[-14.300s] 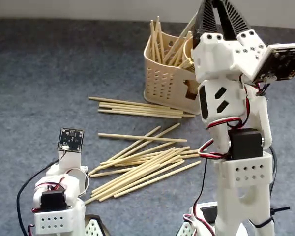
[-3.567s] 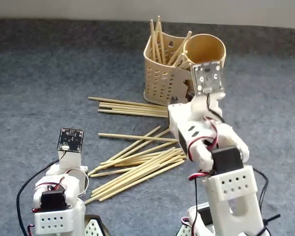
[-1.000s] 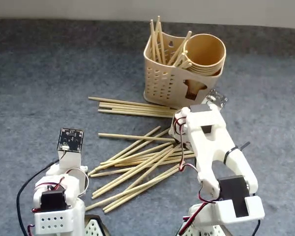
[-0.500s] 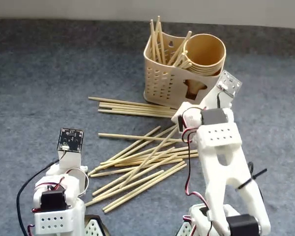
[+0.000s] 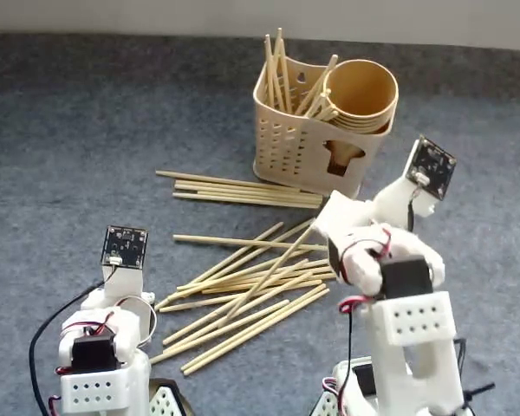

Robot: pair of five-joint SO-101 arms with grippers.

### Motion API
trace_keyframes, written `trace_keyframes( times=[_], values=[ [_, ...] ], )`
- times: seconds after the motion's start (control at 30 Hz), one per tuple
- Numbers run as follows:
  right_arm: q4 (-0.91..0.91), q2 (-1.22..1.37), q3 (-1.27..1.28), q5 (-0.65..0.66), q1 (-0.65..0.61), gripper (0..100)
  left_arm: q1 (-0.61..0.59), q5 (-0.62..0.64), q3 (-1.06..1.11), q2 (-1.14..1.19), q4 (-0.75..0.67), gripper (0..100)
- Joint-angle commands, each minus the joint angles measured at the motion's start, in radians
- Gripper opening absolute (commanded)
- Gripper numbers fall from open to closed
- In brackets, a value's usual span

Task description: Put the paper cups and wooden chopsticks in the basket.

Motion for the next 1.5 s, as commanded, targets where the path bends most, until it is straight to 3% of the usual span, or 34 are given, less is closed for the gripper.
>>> trace_keyframes(
  times=[0.0,0.6,0.83,1.47],
  values=[
    [-0.036,-0.145,0.031,0.018,0.013,0.5,-0.005,-0.003,0.019,-0.008,0.002,2],
    [-0.501,-0.694,0.427,0.025,0.013,0.5,-0.005,-0.003,0.019,-0.008,0.002,2],
    [-0.608,-0.713,0.420,0.175,0.008,0.5,-0.005,-0.003,0.019,-0.008,0.002,2],
    [-1.165,-0.704,0.302,0.462,0.007,0.5,-0.005,-0.003,0.019,-0.008,0.002,2]
  ],
)
